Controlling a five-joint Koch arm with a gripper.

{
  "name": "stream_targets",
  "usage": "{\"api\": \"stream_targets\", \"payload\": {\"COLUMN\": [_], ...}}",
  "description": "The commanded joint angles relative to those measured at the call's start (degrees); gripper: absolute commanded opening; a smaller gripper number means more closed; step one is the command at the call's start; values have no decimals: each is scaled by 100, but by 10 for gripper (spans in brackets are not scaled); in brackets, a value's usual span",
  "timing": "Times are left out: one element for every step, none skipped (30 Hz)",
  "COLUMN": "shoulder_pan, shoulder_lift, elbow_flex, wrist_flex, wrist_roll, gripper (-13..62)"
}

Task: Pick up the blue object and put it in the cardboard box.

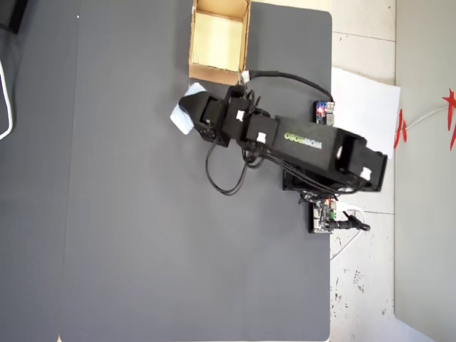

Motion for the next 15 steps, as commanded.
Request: {"api": "stream_targets", "payload": {"shoulder_pan": [44,132,264,352,589,729,835,993,1090,1195,1283,1433,1556,1775,1890], "shoulder_lift": [343,483,571,633,721,756,773,791,791,791,791,791,782,773,765], "elbow_flex": [-237,-237,-272,-290,-334,-369,-387,-413,-431,-457,-483,-510,-527,-562,-562], "wrist_flex": [-624,-624,-624,-633,-650,-659,-659,-650,-650,-650,-642,-624,-598,-589,-580], "wrist_roll": [378,396,396,404,413,404,404,404,413,404,404,404,404,404,404], "gripper": [99,100,100,100,100,100,101,101,101,101,101,101,101,101,101]}}
